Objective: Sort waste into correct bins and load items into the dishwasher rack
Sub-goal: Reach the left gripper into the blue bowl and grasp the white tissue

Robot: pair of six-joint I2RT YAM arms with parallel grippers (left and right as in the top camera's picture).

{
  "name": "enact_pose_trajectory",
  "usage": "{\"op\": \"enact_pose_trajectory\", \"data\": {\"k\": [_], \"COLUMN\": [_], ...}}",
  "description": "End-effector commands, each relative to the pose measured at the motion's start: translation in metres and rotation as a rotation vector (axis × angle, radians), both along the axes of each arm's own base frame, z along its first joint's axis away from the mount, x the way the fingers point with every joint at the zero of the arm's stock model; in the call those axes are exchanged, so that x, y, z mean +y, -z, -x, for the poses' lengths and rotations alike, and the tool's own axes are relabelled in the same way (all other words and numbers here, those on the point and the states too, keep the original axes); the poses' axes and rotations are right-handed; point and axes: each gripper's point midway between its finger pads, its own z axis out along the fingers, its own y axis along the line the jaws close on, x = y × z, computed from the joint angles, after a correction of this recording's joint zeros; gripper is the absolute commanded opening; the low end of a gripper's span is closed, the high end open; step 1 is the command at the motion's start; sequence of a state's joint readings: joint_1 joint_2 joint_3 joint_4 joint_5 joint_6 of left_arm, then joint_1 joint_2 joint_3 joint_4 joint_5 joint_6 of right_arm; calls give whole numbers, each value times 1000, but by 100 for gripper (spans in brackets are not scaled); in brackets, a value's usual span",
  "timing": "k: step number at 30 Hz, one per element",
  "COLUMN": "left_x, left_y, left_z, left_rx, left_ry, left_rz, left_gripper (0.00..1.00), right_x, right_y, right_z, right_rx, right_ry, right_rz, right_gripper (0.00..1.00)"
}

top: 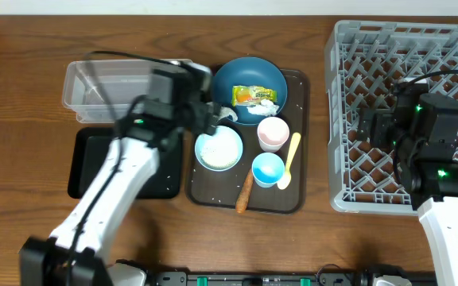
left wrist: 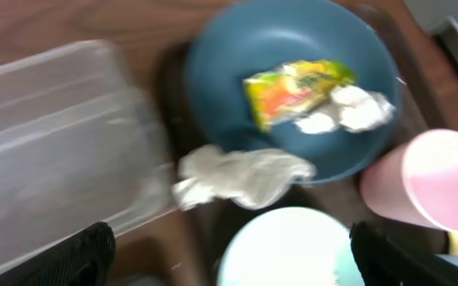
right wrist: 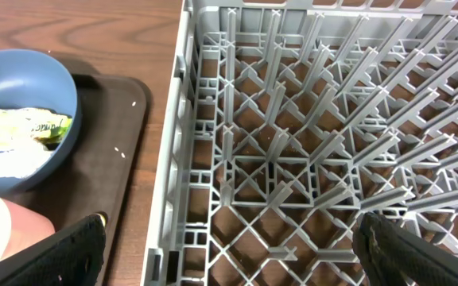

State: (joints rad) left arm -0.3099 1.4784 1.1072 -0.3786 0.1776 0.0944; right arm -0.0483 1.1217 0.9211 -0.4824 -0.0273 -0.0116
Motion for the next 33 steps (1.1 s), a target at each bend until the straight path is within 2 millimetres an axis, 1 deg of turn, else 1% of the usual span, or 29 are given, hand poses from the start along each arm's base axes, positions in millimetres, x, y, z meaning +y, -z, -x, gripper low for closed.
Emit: {"op": "enact_pose_trajectory", "data": {"k": [1, 4, 7, 11, 13, 17, 19, 21, 27, 30, 33], "left_x": [-30, -48, -58, -60, -57, -52, -51, -51, -51, -51, -54], "left_y": [11, 27, 46, 67, 75, 79, 79, 82, 100, 103, 99], "left_z": [-2, -2, -3, -6, -11, -15, -16, -16, -16, -16, -21], "left_rx": [-14, 1, 29, 63, 63, 54, 54, 60, 93, 93, 69], "left_ry": [99, 139, 158, 160, 142, 118, 115, 115, 116, 116, 115], "left_rz": [-40, -46, -56, -70, -93, -121, -125, -127, -141, -141, -132], "left_gripper": [96, 96, 95, 91, 91, 90, 86, 85, 85, 84, 77], "right_x": [7, 7, 7, 7, 7, 7, 7, 7, 7, 7, 7], "right_y": [-8, -7, -5, 1, 3, 5, 5, 5, 5, 5, 5], "right_z": [-3, -3, -3, -4, -4, -5, -5, -5, -5, -5, -5], "right_rx": [-17, -14, -6, 14, 22, 27, 26, 27, 26, 27, 28], "right_ry": [-22, -22, -22, -22, -22, -22, -22, -22, -22, -22, -22], "right_rz": [-3, -3, -3, -4, -5, -5, -5, -5, -5, -5, -5], "right_gripper": [99, 99, 99, 99, 99, 99, 99, 99, 99, 99, 99]}}
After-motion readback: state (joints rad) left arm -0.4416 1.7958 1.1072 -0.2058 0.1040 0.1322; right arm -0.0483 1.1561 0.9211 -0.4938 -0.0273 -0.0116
